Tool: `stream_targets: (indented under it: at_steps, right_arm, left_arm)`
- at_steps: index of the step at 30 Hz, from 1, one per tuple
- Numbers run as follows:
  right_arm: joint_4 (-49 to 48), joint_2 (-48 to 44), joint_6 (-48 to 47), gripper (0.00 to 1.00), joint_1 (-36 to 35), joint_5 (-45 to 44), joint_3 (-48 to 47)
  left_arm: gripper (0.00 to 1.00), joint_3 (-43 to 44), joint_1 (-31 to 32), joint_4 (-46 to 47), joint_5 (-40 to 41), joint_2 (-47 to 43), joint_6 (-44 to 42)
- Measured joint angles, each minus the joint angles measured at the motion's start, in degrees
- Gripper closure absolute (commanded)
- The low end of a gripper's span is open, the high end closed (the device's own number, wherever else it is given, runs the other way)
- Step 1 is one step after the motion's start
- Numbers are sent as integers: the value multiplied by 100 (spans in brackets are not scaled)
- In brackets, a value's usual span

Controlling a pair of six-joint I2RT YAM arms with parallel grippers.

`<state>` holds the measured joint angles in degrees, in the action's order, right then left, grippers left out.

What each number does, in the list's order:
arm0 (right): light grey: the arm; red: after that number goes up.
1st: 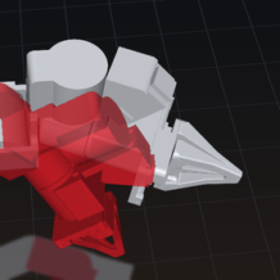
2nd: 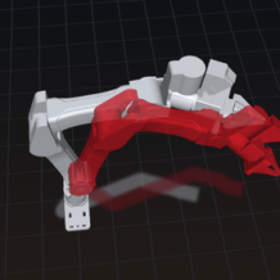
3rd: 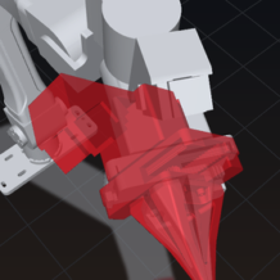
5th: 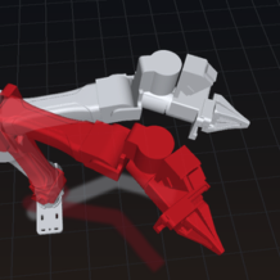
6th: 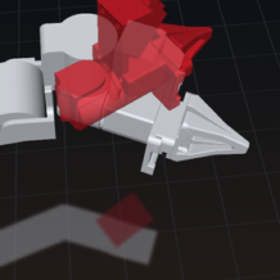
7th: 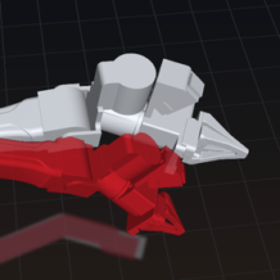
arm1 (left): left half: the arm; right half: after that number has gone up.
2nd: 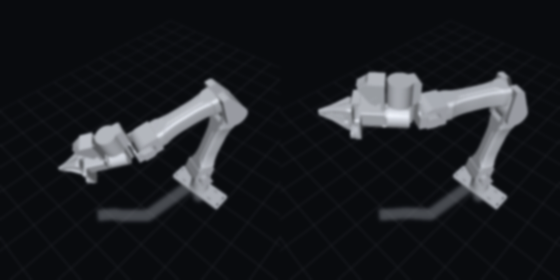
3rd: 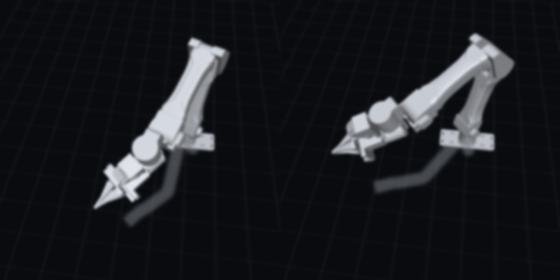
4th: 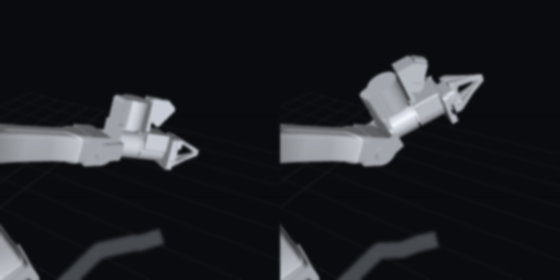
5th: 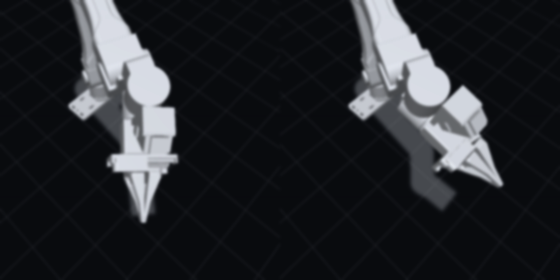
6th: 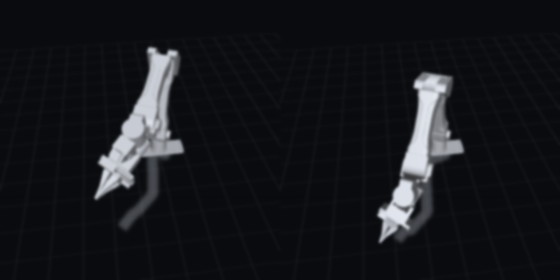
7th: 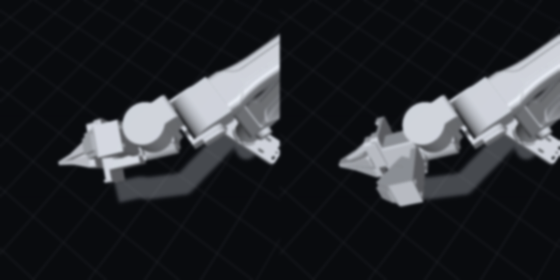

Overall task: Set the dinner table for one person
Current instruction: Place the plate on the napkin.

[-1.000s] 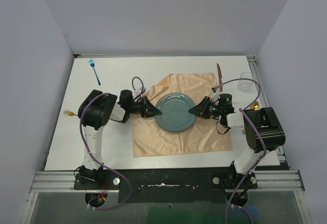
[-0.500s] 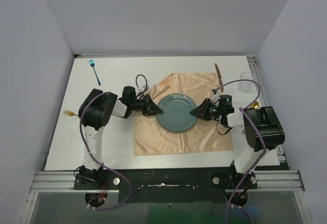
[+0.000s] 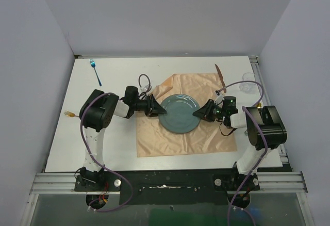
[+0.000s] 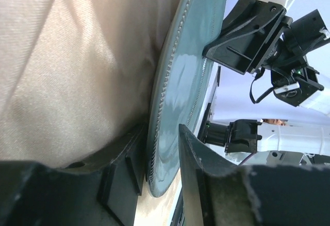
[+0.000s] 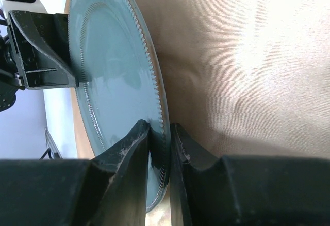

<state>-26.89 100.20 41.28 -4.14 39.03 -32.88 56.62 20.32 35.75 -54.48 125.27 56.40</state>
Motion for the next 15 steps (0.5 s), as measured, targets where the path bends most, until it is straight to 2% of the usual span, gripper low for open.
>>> stream_targets:
  at_steps: [6, 15]
  right_arm:
    - [-118, 96, -37, 71, 81, 153, 0]
    - [-170, 24, -133, 61, 195, 210, 20]
  left_arm:
    - [66, 24, 11, 2, -15, -2, 0]
    - [66, 24, -17, -42, 42, -22, -11]
